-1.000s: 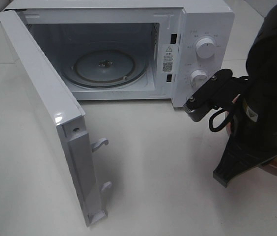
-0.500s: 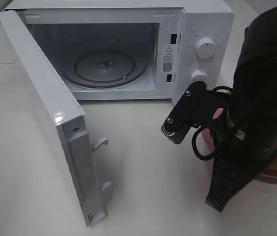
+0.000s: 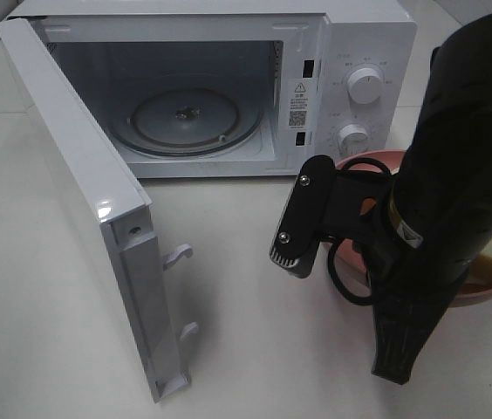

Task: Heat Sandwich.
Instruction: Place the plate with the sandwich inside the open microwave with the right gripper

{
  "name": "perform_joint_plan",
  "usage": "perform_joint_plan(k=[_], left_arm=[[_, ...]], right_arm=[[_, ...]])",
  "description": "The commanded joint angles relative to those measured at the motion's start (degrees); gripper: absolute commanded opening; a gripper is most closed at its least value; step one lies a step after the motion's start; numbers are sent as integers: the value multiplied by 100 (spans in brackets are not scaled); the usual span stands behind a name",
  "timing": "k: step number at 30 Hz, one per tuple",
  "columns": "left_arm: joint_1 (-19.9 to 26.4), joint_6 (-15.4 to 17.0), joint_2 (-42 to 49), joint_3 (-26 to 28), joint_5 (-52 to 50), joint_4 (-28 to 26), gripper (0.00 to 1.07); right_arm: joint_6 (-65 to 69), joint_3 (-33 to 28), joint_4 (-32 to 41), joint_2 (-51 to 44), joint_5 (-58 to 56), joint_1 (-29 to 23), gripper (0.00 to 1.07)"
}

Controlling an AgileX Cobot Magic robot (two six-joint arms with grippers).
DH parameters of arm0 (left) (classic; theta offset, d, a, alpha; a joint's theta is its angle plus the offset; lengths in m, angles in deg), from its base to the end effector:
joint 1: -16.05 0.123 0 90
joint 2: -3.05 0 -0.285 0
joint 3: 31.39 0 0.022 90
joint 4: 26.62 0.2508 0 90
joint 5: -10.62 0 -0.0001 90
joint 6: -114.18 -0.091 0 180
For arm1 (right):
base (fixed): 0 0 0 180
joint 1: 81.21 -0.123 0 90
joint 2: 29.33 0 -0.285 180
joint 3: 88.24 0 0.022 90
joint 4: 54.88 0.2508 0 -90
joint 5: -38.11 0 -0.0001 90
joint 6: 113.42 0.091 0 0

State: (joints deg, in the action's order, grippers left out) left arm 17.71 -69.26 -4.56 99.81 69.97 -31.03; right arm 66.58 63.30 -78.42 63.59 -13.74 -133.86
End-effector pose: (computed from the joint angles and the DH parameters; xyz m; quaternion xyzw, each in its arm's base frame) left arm -0.0038 -0.0061 0.2784 0.0141 0.8462 -0.0148 0.5325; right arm 0.1767 0.1844 0.2105 -0.5376 0.8243 -0.1246 0.1261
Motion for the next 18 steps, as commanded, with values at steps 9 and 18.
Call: perform_joint_plan(k=[9, 18], left_arm=[[11, -17, 160, -17, -40, -52, 101], [11, -17, 160, -17, -40, -52, 101]], right_arm=[[-1152, -6, -149, -46, 487, -23, 0], [-2057, -6, -143, -46, 871, -23, 0]])
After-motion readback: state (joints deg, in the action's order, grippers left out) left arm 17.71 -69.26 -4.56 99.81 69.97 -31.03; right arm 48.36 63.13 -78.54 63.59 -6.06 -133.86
